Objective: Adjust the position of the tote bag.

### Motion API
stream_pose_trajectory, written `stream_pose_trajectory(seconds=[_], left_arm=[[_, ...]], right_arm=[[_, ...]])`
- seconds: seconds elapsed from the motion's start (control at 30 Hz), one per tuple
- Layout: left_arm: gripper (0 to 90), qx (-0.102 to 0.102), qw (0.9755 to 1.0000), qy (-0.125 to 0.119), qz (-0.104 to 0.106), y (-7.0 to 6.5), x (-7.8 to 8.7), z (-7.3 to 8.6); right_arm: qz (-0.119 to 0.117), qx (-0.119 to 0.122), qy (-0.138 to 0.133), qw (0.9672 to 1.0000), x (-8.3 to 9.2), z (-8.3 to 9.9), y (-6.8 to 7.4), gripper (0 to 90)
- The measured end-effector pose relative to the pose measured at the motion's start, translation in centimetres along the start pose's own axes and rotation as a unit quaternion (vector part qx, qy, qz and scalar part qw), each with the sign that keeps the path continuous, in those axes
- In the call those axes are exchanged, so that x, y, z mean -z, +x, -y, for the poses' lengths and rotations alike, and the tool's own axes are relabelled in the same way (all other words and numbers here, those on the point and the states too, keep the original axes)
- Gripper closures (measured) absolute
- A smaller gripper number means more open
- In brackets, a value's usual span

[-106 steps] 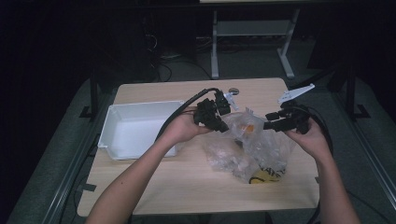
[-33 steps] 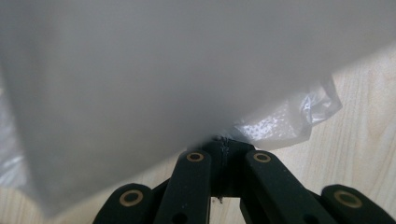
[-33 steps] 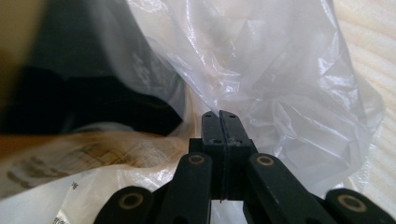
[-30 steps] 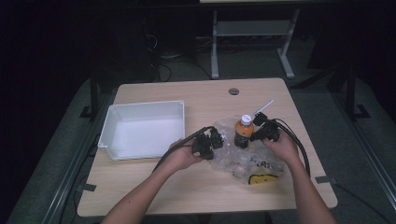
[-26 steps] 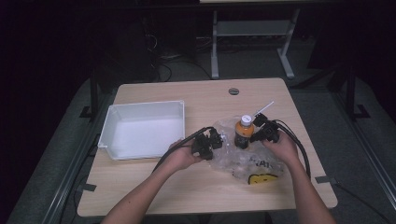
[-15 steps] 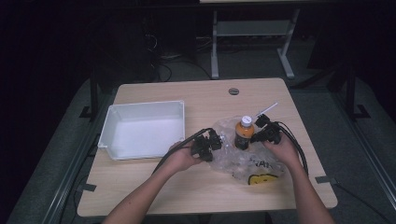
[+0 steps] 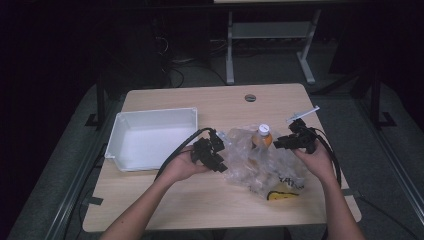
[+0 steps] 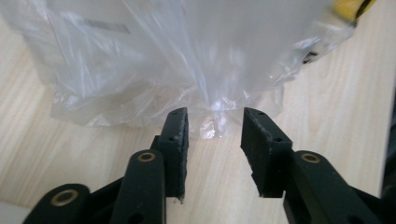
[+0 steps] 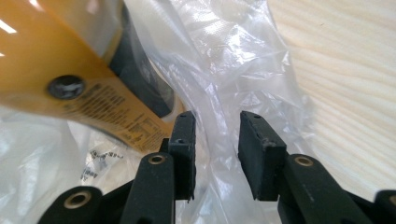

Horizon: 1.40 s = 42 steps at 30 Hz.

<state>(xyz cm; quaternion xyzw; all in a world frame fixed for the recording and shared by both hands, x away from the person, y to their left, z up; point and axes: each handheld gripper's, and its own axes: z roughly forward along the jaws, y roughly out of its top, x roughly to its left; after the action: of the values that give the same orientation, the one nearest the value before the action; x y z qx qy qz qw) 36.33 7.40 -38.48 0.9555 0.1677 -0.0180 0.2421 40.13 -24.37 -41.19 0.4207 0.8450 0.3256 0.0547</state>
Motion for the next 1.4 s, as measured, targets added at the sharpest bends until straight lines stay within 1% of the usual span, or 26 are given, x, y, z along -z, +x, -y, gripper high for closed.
stream_pose_trajectory(seconds=[0.1,0.13,0.17,0.23,0.3,0.33,0.37,0.43,0.5,0.6,0.7,0.8,0.83,0.87,1.0,1.03,1.13,1.2,1.27,1.33,1.37,1.4], left_arm=[[59.0,0.004,0.9999,-0.014,0.004,0.0,1.0,-0.1],[58.7,0.001,0.9999,-0.014,0.005,0.0,1.3,-0.2],[58.4,0.004,0.9998,-0.021,0.003,-0.1,1.5,-0.3],[57.6,-0.001,0.9997,-0.024,0.0,-0.3,2.1,-0.5],[56.7,0.0,0.9995,-0.031,-0.001,-0.4,2.7,-0.7],[55.8,-0.004,0.9994,-0.034,0.001,-0.3,3.0,-0.9],[55.7,-0.002,0.9993,-0.038,0.002,-0.4,3.3,-1.0],[54.5,-0.004,0.999,-0.044,0.0,-0.5,3.9,-1.4],[54.1,-0.008,0.9986,-0.052,0.001,-0.7,4.5,-1.8],[52.6,-0.016,0.9981,-0.059,-0.003,-1.1,5.4,-2.6],[49.8,-0.022,0.9977,-0.064,-0.008,-1.4,6.2,-3.3],[46.6,-0.024,0.9969,-0.074,-0.011,-1.7,7.0,-4.0],[45.4,-0.025,0.9966,-0.079,-0.007,-1.7,7.2,-4.3],[45.0,-0.025,0.9962,-0.084,-0.004,-1.8,7.4,-4.5],[41.2,-0.031,0.9953,-0.091,-0.005,-2.1,7.6,-5.6],[41.0,-0.035,0.9954,-0.089,-0.006,-2.1,7.7,-5.9],[39.4,-0.033,0.9954,-0.09,-0.008,-2.2,7.4,-6.7],[39.4,-0.035,0.9957,-0.084,-0.016,-2.1,7.2,-7.2],[41.3,-0.033,0.9963,-0.076,-0.023,-1.9,6.8,-7.8],[46.5,-0.029,0.9967,-0.073,-0.02,-1.8,6.4,-8.1],[53.9,-0.029,0.9968,-0.072,-0.015,-1.7,6.2,-8.2],[63.7,-0.032,0.9969,-0.071,-0.01,-1.7,5.9,-8.2]], right_arm=[[0.006,-0.002,-0.01,0.9999,0.9,0.2,0.1,63.9],[0.007,-0.003,-0.014,0.9999,1.1,0.2,0.0,62.9],[0.008,-0.005,-0.018,0.9998,1.4,0.3,0.0,62.5],[0.008,-0.007,-0.026,0.9996,1.9,0.4,0.1,61.7],[0.009,-0.005,-0.029,0.9995,2.3,0.5,0.1,61.6],[0.011,-0.004,-0.029,0.9995,2.5,0.5,0.2,61.2],[0.013,-0.003,-0.029,0.9995,2.7,0.6,0.2,61.0],[0.012,-0.004,-0.034,0.9993,3.0,0.7,0.2,60.5],[0.013,-0.004,-0.036,0.9993,3.2,0.8,0.2,60.3],[0.012,-0.007,-0.037,0.9992,3.3,0.8,0.1,60.1],[0.01,-0.006,-0.036,0.9993,3.2,0.8,0.1,60.0],[0.008,-0.005,-0.036,0.9993,3.1,0.8,0.1,60.0],[0.008,-0.004,-0.034,0.9994,3.1,0.8,0.1,60.0],[0.008,-0.004,-0.034,0.9994,3.0,0.8,0.1,60.0],[0.006,-0.007,-0.037,0.9993,3.0,0.8,-0.1,60.0],[0.006,-0.007,-0.036,0.9993,3.0,0.8,-0.1,60.0],[0.005,-0.006,-0.033,0.9994,2.9,0.8,-0.1,60.0],[0.005,-0.007,-0.032,0.9994,2.8,0.7,-0.2,60.1],[0.003,-0.008,-0.033,0.9994,2.7,0.7,-0.2,60.1],[0.003,-0.007,-0.031,0.9995,2.7,0.7,-0.2,60.2],[0.003,-0.008,-0.031,0.9995,2.6,0.7,-0.2,60.2],[0.003,-0.008,-0.031,0.9995,2.6,0.7,-0.3,60.3]])
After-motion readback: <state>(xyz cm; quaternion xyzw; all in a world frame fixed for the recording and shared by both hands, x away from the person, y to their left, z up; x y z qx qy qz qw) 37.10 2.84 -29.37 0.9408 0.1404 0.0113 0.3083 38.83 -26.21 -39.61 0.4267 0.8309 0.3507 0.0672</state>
